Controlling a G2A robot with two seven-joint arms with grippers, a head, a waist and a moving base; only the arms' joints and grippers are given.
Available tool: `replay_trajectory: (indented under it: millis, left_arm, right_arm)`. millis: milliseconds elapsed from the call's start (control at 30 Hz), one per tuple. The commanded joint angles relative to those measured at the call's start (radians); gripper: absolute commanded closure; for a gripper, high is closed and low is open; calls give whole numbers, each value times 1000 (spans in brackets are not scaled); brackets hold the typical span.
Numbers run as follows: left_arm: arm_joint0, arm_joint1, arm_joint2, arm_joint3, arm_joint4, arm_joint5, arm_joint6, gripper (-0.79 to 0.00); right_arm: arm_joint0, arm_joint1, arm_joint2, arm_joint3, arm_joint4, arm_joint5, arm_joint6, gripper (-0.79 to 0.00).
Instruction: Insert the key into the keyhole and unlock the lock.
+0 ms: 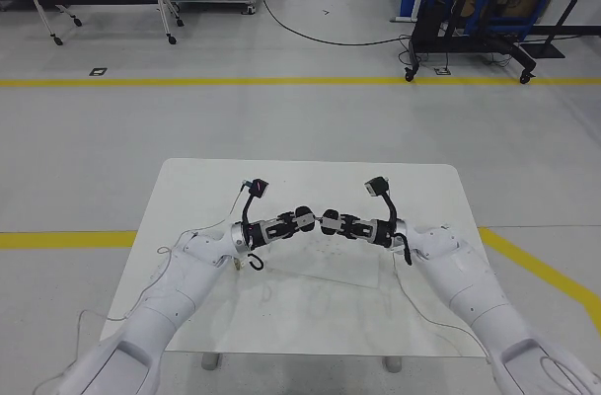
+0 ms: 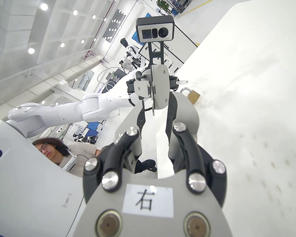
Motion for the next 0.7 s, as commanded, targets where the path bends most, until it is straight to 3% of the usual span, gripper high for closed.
replay_trajectory:
  millis: [0, 67, 200, 233, 267, 300, 533, 667]
  left_arm:
    - [0, -1, 0, 1, -1, 0, 0, 0]
    - [0, -1, 1, 1, 1, 0, 0, 0]
    - [-2, -2, 6, 6, 0, 0, 0, 0]
    - [-1, -2, 4, 7, -10, 0, 0, -52]
    - [-1, -3, 4, 9, -15, 0, 0, -508]
    - [-2, -3, 4, 10, -17, 0, 0, -785]
    - [-4, -2, -7, 17, -45, 0, 0, -785]
    - [8, 17, -42, 9, -98, 0, 0, -785]
  right_arm:
    - [1, 0, -1, -1, 2, 1, 1, -117]
    - [0, 0, -2, 0, 4, 0, -1, 0]
    - [0, 0, -4, -1, 3, -5, -5, 0]
    - [0, 0, -3, -1, 4, -7, -7, 0]
    - [0, 0, -3, -1, 4, -9, -9, 0]
    - [-1, 1, -2, -1, 3, -12, -12, 0]
    - [-6, 8, 7, 0, -13, -33, -33, 0]
    - [-20, 24, 41, -3, -21, -78, -78, 0]
